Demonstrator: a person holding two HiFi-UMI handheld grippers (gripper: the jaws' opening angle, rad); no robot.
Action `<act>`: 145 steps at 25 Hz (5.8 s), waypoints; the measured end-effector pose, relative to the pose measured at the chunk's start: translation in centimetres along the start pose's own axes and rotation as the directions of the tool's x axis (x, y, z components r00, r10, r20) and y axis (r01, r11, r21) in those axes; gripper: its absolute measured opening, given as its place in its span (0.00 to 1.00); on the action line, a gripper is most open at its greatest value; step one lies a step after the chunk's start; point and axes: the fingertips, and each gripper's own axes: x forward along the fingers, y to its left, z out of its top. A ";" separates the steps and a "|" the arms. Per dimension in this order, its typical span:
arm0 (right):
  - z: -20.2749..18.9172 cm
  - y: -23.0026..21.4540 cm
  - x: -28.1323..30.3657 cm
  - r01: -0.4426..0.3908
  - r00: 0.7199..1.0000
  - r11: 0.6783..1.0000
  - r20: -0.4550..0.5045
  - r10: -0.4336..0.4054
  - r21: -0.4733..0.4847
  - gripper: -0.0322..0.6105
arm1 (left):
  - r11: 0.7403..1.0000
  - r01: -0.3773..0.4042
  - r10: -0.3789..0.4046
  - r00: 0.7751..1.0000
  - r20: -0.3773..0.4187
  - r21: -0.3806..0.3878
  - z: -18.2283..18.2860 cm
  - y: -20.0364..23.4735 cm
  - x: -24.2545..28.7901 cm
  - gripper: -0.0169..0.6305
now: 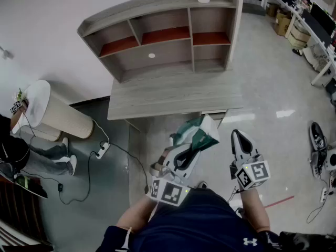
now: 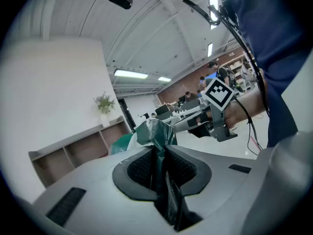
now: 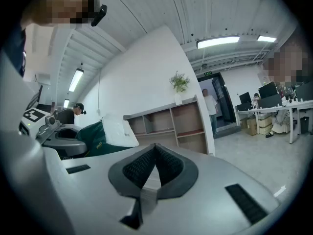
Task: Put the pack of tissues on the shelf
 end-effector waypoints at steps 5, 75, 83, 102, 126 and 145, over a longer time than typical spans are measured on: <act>-0.1 1.4 -3.6 0.022 1.000 1.000 -0.010 -0.022 -0.007 0.07 | 0.999 0.018 -0.018 1.000 0.002 -0.029 1.2 -2.1 -2.6 0.14; 2.1 -15.2 6.3 0.148 0.989 0.989 0.014 -0.148 0.029 0.07 | 0.981 0.058 -0.037 0.992 -0.117 0.183 -2.9 7.7 16.1 0.14; 2.0 -16.2 8.3 0.149 0.989 0.988 -0.003 -0.149 0.037 0.07 | 0.985 0.073 -0.056 0.992 -0.113 0.159 -3.3 9.2 18.0 0.14; 4.3 -19.1 18.0 0.259 0.966 0.966 0.011 -0.259 -0.001 0.07 | 0.965 0.165 -0.170 0.985 0.004 0.203 -5.0 17.8 26.2 0.14; 4.1 -22.1 27.0 0.291 0.956 0.957 -0.045 -0.291 -0.004 0.07 | 0.954 0.185 -0.206 0.976 0.071 0.236 -5.9 24.8 34.6 0.14; 4.0 -28.4 29.1 0.207 0.977 0.978 -0.061 -0.205 0.027 0.07 | 0.875 0.076 -0.050 0.996 -0.067 0.479 -5.8 26.6 46.7 0.14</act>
